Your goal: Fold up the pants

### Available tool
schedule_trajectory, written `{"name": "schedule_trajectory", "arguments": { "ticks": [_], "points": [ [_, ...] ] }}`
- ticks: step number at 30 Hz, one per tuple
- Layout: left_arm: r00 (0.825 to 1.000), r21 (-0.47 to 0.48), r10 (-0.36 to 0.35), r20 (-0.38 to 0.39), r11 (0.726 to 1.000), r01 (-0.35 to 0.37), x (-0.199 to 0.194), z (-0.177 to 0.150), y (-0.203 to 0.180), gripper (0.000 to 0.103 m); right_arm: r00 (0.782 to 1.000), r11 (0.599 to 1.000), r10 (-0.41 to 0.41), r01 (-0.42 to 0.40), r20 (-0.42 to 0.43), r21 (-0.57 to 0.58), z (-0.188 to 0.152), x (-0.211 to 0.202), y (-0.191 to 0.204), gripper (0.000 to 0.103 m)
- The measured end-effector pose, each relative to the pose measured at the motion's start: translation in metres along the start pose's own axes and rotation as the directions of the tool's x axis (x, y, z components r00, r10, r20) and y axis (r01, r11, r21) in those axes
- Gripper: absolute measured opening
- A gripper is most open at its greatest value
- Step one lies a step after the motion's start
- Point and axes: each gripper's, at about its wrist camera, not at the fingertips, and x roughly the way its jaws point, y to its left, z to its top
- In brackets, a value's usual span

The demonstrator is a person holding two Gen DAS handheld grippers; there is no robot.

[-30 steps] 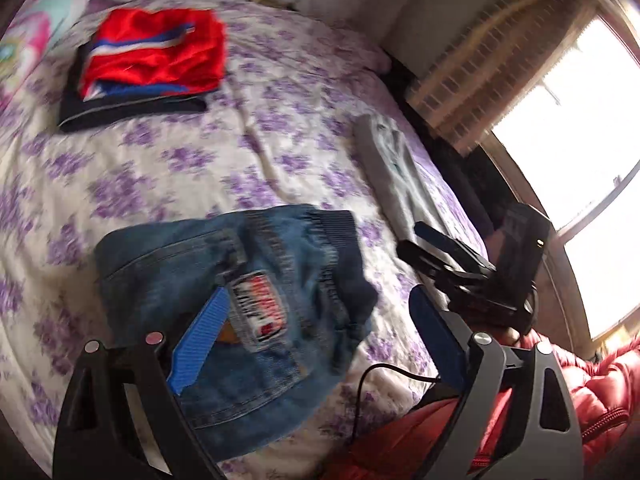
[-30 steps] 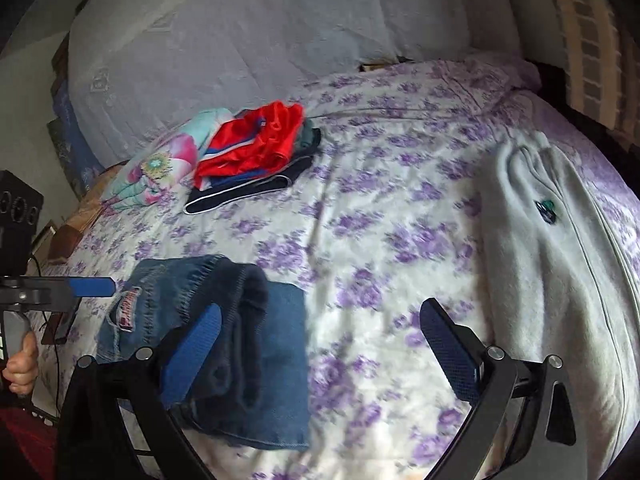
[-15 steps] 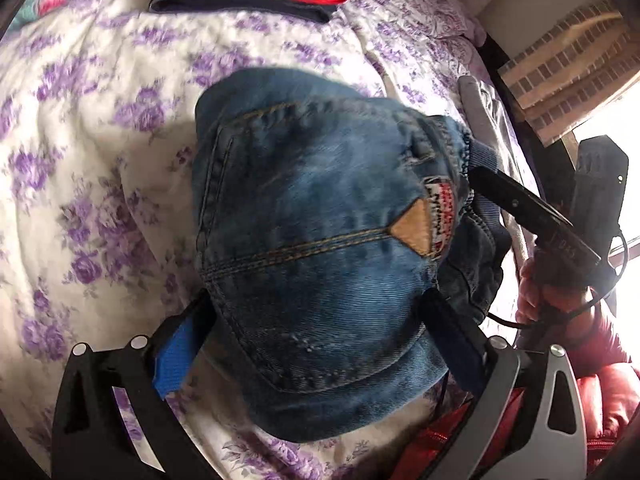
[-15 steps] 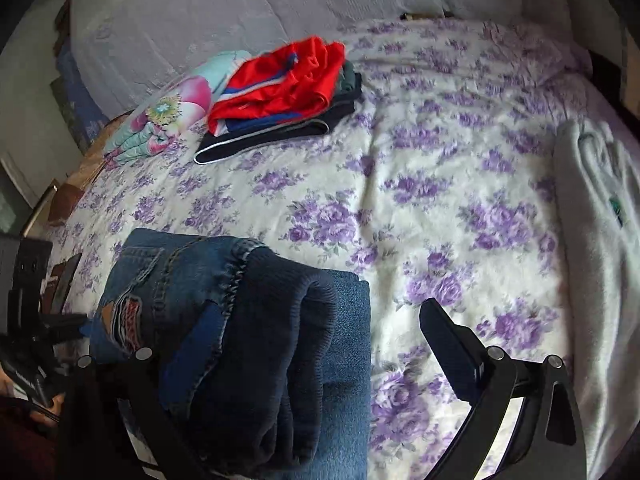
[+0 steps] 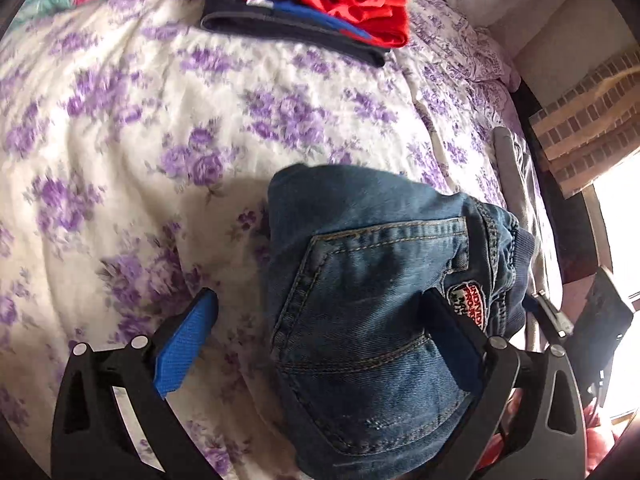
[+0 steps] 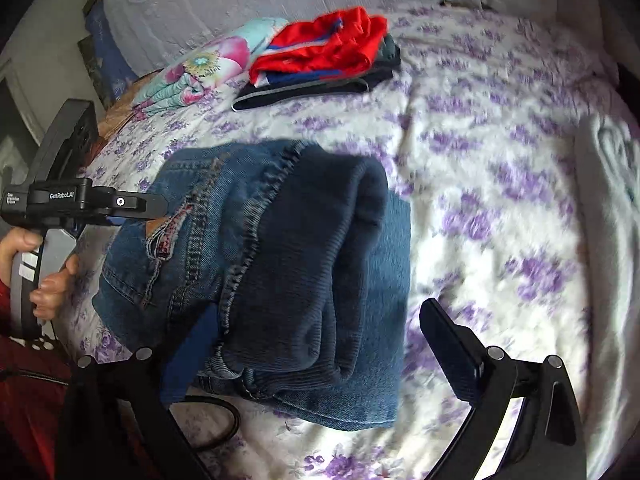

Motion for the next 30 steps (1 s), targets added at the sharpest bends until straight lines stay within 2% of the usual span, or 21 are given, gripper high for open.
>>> {"name": "schedule_trajectory", "arguments": {
  "ticks": [1, 3, 5, 6, 8, 9, 10, 11, 12, 14, 15, 16, 18, 20, 22, 23, 24, 26, 27, 30],
  "points": [
    [0.999, 0.022, 0.008, 0.034, 1.0, -0.009, -0.01, 0.002, -0.004, 0.097, 0.999, 0.999, -0.016, 0.017, 0.042, -0.028, 0.005, -0.01, 0.004, 0.1],
    [0.994, 0.042, -0.035, 0.1, 0.999, 0.031, -0.03, 0.005, -0.011, 0.097, 0.991, 0.998, -0.028, 0.035, 0.128, -0.054, 0.02, -0.026, 0.009, 0.1],
    [0.992, 0.042, -0.062, 0.113, 0.997, 0.058, -0.034, 0.009, -0.013, 0.098, 0.982, 0.998, -0.016, 0.028, 0.186, -0.057, 0.033, -0.031, 0.013, 0.1],
    [0.995, 0.047, -0.048, 0.089, 0.998, 0.043, -0.027, 0.008, -0.013, 0.098, 0.982, 0.998, -0.005, 0.017, 0.19, -0.061, 0.038, -0.027, 0.016, 0.1],
    [0.999, 0.07, 0.048, 0.004, 0.996, -0.048, -0.002, 0.003, -0.011, 0.099, 0.989, 0.996, -0.005, 0.018, 0.145, -0.089, 0.041, -0.01, 0.024, 0.1],
    [0.997, 0.076, 0.073, -0.022, 0.995, -0.072, 0.012, -0.003, -0.007, 0.099, 0.996, 0.993, -0.023, 0.033, 0.083, -0.115, 0.039, 0.007, 0.028, 0.1],
    [0.999, 0.03, 0.037, 0.002, 0.999, -0.037, 0.016, -0.008, 0.001, 0.099, 0.998, 0.987, -0.057, 0.054, -0.015, -0.151, 0.033, 0.03, 0.032, 0.1],
    [1.0, -0.027, -0.009, -0.014, 1.0, 0.009, 0.02, -0.009, 0.009, 0.099, 0.996, 0.981, -0.083, 0.076, -0.034, -0.178, 0.023, 0.044, 0.032, 0.1],
    [0.999, -0.054, -0.028, -0.031, 0.998, 0.026, 0.021, -0.006, 0.012, 0.099, 0.997, 0.982, -0.069, 0.072, 0.019, -0.175, 0.017, 0.041, 0.031, 0.1],
    [0.999, -0.023, -0.005, -0.033, 1.0, 0.004, 0.014, 0.0, 0.006, 0.098, 0.998, 0.984, -0.062, 0.061, -0.001, -0.167, 0.021, 0.037, 0.03, 0.1],
    [1.0, 0.023, 0.021, 0.0, 1.0, -0.021, 0.003, 0.001, -0.003, 0.097, 0.998, 0.984, -0.06, 0.056, -0.016, -0.167, 0.026, 0.032, 0.03, 0.1],
    [0.999, 0.068, 0.007, 0.039, 0.998, -0.009, -0.008, 0.0, -0.01, 0.097, 0.998, 0.984, -0.066, 0.065, -0.002, -0.167, 0.028, 0.025, 0.031, 0.099],
    [0.995, 0.126, -0.079, 0.062, 0.989, 0.071, -0.024, -0.008, -0.021, 0.098, 0.994, 0.983, -0.058, 0.074, 0.094, -0.167, 0.03, 0.0, 0.03, 0.099],
    [0.996, 0.172, -0.09, 0.008, 0.981, 0.088, -0.018, -0.018, -0.027, 0.098, 0.993, 0.982, -0.034, 0.055, 0.116, -0.183, 0.029, -0.01, 0.028, 0.099],
    [0.992, 0.185, -0.059, -0.111, 0.98, 0.079, 0.01, -0.029, -0.028, 0.099, 0.998, 0.978, -0.062, 0.064, 0.017, -0.197, 0.022, 0.009, 0.026, 0.099],
    [0.985, 0.153, -0.082, -0.154, 0.983, 0.106, 0.021, -0.029, -0.024, 0.099, 0.994, 0.981, -0.079, 0.065, -0.074, -0.181, 0.013, 0.028, 0.02, 0.1],
    [0.974, 0.102, -0.135, -0.184, 0.983, 0.155, 0.03, -0.028, -0.017, 0.099, 0.993, 0.995, -0.037, 0.026, -0.111, -0.092, 0.006, 0.041, 0.009, 0.1],
    [0.972, 0.068, -0.169, -0.165, 0.981, 0.182, 0.033, -0.022, -0.013, 0.099, 0.992, 0.99, 0.076, -0.064, -0.102, 0.124, 0.0, 0.047, -0.016, 0.1],
    [0.972, 0.068, -0.162, -0.172, 0.982, 0.176, 0.034, -0.021, -0.016, 0.099, 0.988, 0.984, 0.097, -0.077, -0.12, 0.164, 0.001, 0.048, -0.021, 0.1],
    [0.977, 0.095, -0.172, -0.126, 0.978, 0.185, 0.024, -0.018, -0.024, 0.098, 0.986, 0.985, 0.103, -0.083, -0.13, 0.152, 0.006, 0.038, -0.018, 0.1]
  ]
}}
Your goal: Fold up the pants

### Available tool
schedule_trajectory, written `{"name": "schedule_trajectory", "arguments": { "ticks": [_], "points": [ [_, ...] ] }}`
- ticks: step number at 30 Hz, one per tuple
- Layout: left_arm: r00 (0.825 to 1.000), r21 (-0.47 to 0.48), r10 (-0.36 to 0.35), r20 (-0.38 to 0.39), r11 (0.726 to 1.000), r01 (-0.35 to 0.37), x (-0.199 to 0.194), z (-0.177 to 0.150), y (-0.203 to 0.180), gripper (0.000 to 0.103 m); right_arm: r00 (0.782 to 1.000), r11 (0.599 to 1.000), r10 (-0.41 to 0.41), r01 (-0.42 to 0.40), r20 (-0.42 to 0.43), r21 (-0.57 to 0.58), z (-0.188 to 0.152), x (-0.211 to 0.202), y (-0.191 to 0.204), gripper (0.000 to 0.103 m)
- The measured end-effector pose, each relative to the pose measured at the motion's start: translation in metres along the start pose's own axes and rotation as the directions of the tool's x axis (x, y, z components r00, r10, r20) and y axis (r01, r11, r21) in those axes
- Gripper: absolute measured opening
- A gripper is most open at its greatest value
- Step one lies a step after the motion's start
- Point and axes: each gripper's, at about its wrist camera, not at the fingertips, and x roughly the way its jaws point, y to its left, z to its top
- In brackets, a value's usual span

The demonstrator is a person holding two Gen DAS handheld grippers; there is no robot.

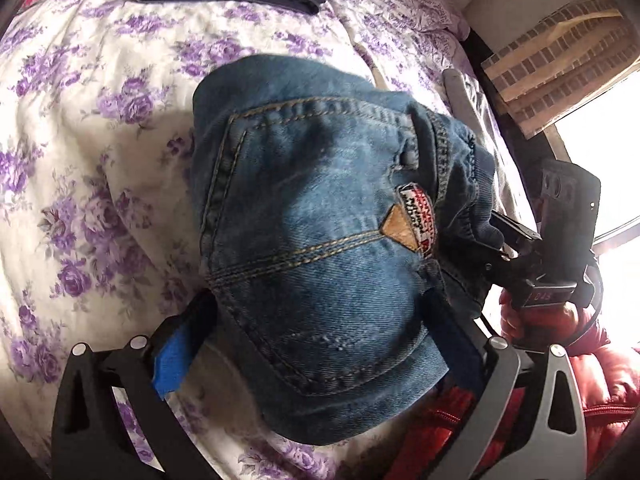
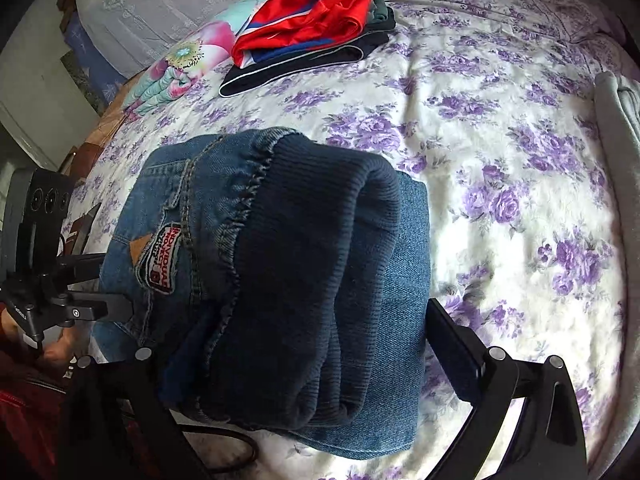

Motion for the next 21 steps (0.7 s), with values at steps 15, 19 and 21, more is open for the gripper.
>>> {"name": "schedule_trajectory", "arguments": {
  "ticks": [15, 19, 21],
  "points": [
    [0.998, -0.056, -0.026, 0.063, 0.998, 0.029, 0.013, 0.02, 0.009, 0.093, 0.99, 0.981, 0.141, -0.142, 0.017, 0.133, 0.007, 0.01, -0.015, 0.083],
    [0.994, -0.017, 0.003, 0.113, 1.0, -0.001, -0.006, 0.015, 0.004, 0.073, 0.993, 0.991, 0.109, -0.113, 0.053, 0.072, 0.006, -0.014, 0.0, 0.059],
    [0.991, -0.018, 0.006, 0.136, 1.0, -0.003, -0.016, 0.016, 0.001, 0.07, 0.992, 0.99, 0.115, -0.12, 0.06, 0.074, 0.012, -0.023, 0.002, 0.055]
  ]
}}
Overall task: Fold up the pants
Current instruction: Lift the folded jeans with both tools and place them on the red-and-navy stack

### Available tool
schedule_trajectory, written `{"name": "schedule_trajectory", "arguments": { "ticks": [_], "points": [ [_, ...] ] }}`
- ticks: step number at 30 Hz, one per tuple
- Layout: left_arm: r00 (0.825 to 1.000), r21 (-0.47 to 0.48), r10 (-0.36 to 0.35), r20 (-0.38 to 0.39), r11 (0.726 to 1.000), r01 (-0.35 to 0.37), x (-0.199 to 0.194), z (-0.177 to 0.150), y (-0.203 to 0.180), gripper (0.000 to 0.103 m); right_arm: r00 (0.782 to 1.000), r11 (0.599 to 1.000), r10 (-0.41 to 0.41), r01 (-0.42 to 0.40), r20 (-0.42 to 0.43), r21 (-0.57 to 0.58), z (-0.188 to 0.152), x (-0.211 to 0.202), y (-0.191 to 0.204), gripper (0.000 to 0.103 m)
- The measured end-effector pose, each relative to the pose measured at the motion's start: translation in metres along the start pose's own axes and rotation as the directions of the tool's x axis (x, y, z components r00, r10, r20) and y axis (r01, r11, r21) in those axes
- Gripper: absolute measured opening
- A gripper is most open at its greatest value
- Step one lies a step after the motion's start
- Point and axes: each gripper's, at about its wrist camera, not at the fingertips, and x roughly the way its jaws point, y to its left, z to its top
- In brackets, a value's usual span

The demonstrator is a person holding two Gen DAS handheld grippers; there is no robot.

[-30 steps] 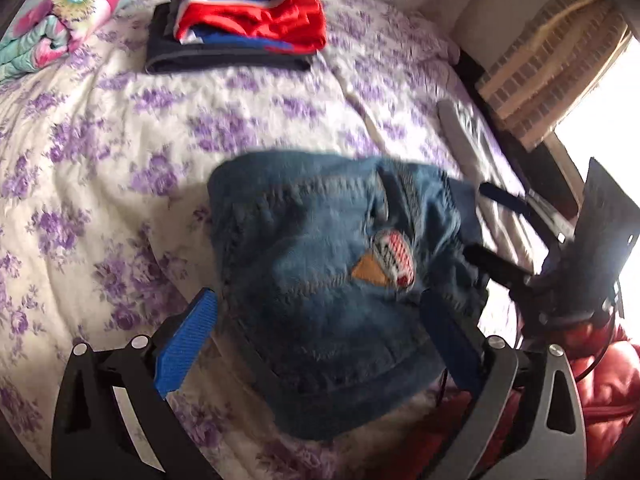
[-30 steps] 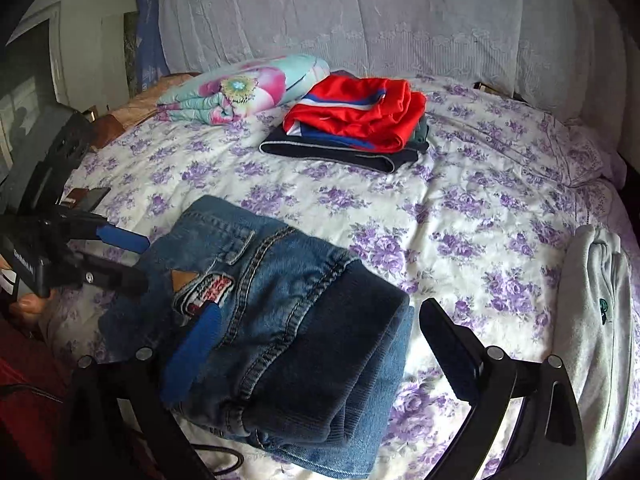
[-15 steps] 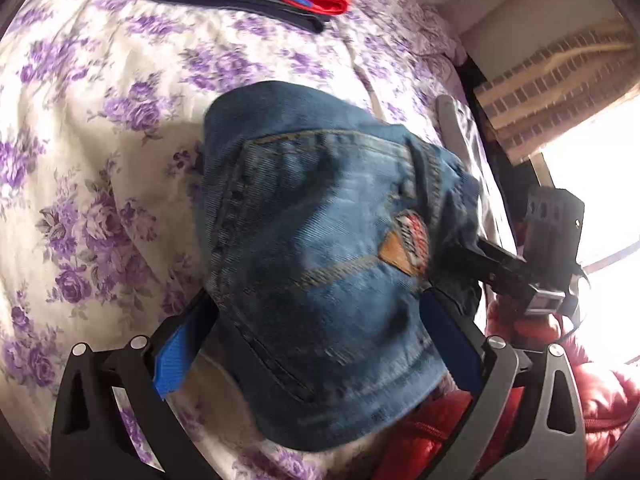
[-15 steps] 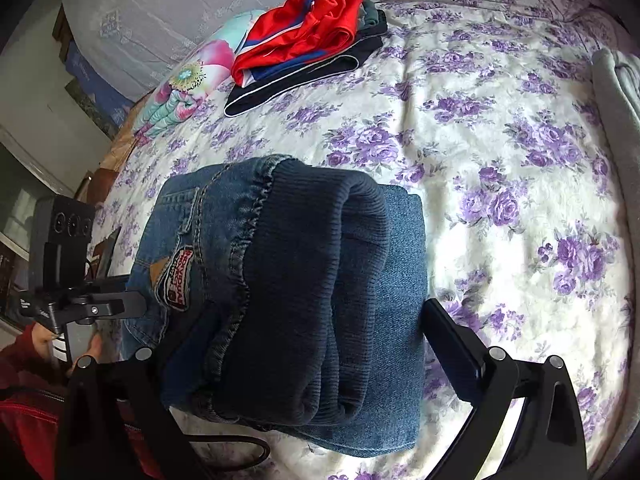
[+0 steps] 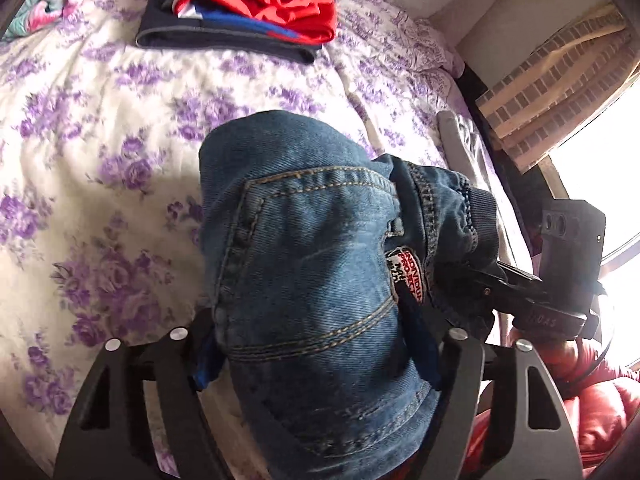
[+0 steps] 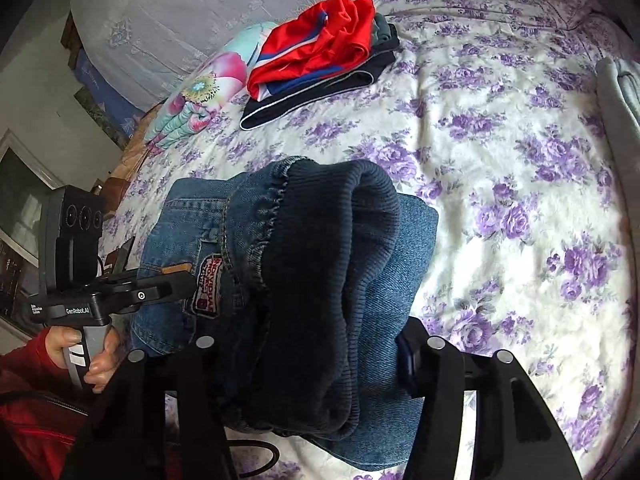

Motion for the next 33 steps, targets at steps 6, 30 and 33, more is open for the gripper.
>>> {"name": "schedule_trajectory", "arguments": {
  "ticks": [6, 30, 33],
  "points": [
    [0.99, 0.029, 0.011, 0.138, 0.999, -0.015, -0.035, 0.037, -0.012, 0.066, 0.996, 0.997, 0.031, -0.025, 0.088, -0.069, 0.055, -0.018, 0.016, 0.052],
    [0.978, -0.313, 0.103, 0.184, 0.949, -0.041, 0.059, 0.322, 0.138, 0.099, 0.974, 0.999, -0.02, 0.03, 0.227, -0.042, 0.344, 0.161, -0.03, 0.08],
    [0.973, -0.259, 0.107, 0.204, 0.965, -0.052, 0.057, 0.319, 0.134, 0.099, 0.966, 0.998, -0.016, 0.031, 0.259, -0.055, 0.339, 0.161, -0.03, 0.081]
  ]
}}
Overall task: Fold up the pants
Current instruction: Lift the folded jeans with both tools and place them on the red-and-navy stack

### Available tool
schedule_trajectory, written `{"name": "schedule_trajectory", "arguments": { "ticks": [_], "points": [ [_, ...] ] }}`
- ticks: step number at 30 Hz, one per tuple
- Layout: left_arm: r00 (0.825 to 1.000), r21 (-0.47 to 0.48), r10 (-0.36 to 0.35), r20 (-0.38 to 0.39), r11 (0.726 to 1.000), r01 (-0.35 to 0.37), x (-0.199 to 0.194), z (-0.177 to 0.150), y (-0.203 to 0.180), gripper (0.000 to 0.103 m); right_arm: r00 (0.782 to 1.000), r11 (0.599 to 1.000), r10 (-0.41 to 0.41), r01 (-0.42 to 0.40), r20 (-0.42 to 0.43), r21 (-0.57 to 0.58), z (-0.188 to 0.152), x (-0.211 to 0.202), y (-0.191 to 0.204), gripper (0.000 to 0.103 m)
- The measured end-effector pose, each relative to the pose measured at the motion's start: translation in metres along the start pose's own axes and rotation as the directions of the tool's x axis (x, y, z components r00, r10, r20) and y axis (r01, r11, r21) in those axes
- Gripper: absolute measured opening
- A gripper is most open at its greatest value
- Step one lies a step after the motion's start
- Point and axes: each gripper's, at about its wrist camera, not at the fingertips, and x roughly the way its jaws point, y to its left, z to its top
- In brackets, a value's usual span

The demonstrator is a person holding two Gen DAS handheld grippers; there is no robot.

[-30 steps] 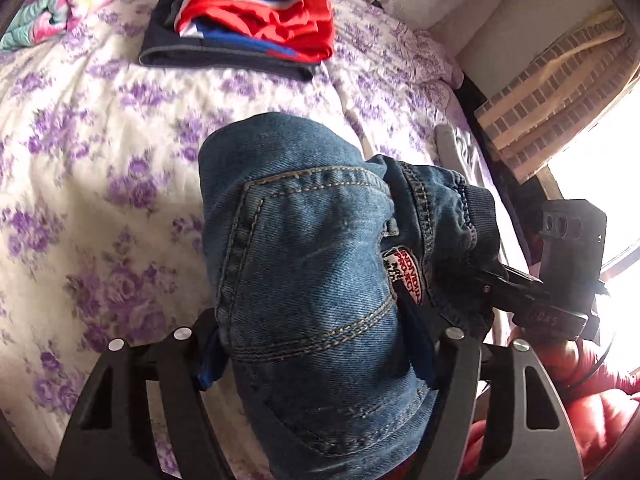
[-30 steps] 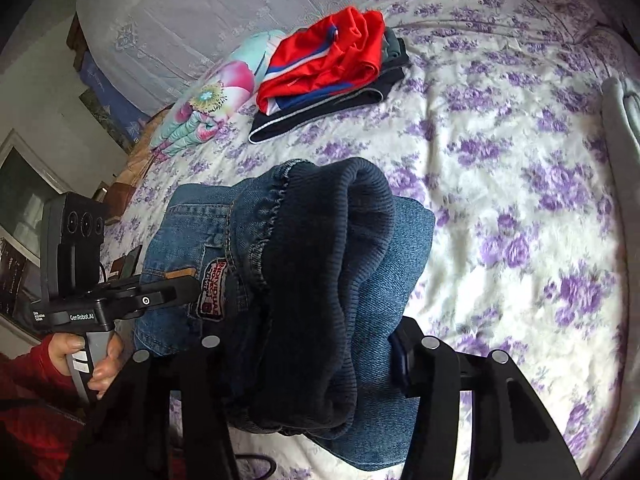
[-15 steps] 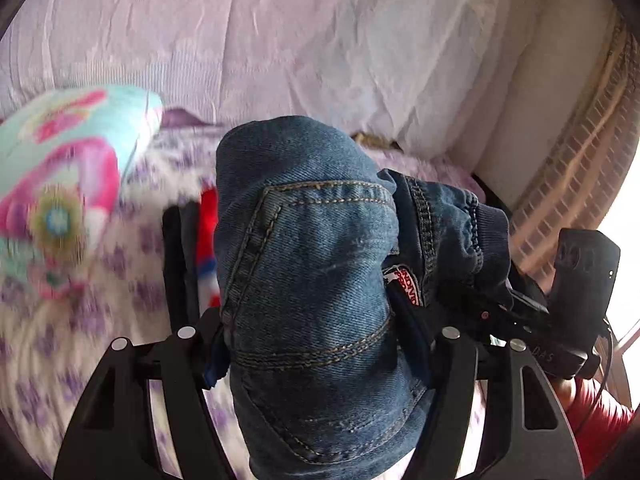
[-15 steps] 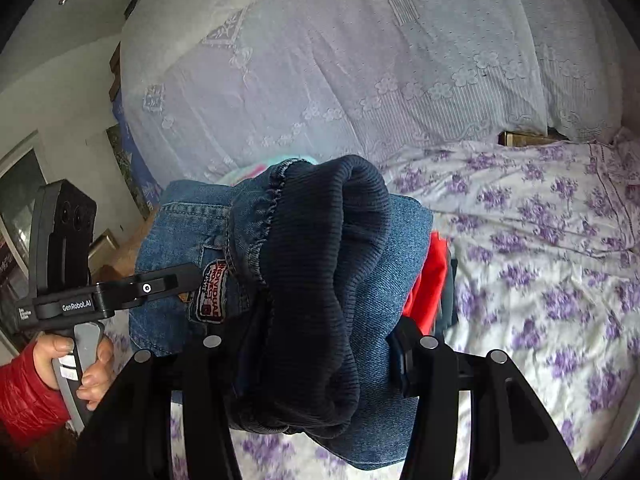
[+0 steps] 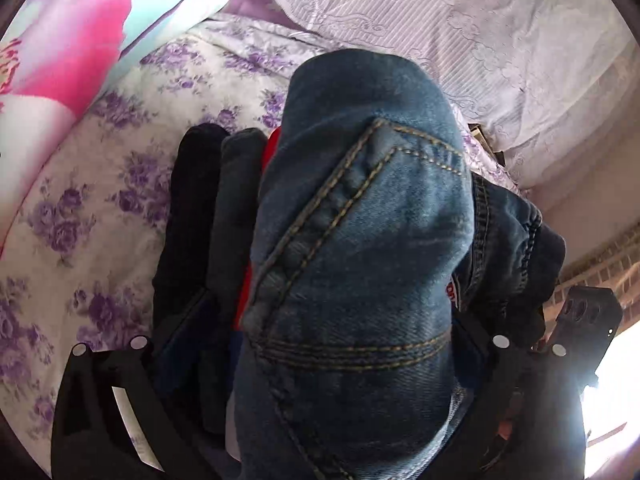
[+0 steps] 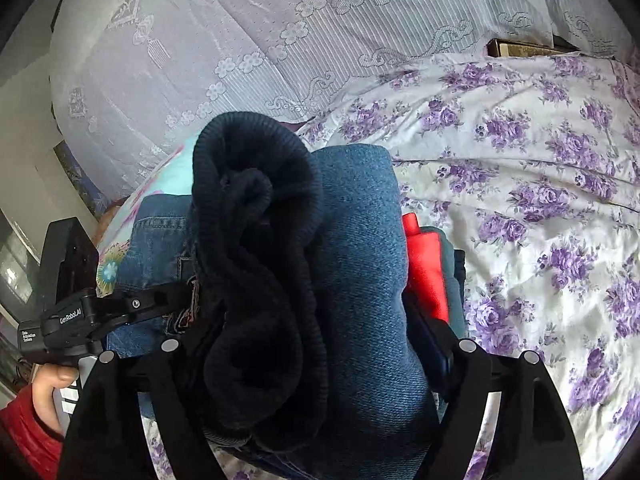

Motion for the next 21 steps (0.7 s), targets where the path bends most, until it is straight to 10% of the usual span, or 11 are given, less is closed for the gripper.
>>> {"name": "schedule_trajectory", "arguments": {
  "ticks": [7, 11, 14, 21],
  "points": [
    [0.999, -0.016, -0.024, 0.026, 1.0, 0.025, -0.017, -0.011, 0.0, 0.099, 1.0, 1.0, -0.004, 0.003, -0.013, -0.015, 0.005, -0.009, 0.007, 0.084],
    [0.991, 0.102, 0.073, 0.11, 0.991, -0.084, -0.062, -0.035, -0.027, 0.098, 0.986, 0.984, -0.106, 0.123, 0.132, -0.131, -0.011, -0.068, 0.033, 0.095],
    [0.963, 0.177, 0.197, 0.186, 0.957, -0.23, -0.097, -0.084, -0.035, 0.098, 0.962, 0.963, -0.189, 0.22, 0.195, -0.153, -0.051, -0.109, 0.037, 0.099],
    [0.901, 0.277, 0.419, 0.111, 0.858, -0.433, -0.116, -0.237, -0.018, 0.098, 0.952, 0.944, -0.306, 0.299, -0.029, -0.137, -0.182, -0.164, 0.025, 0.099]
  ]
}}
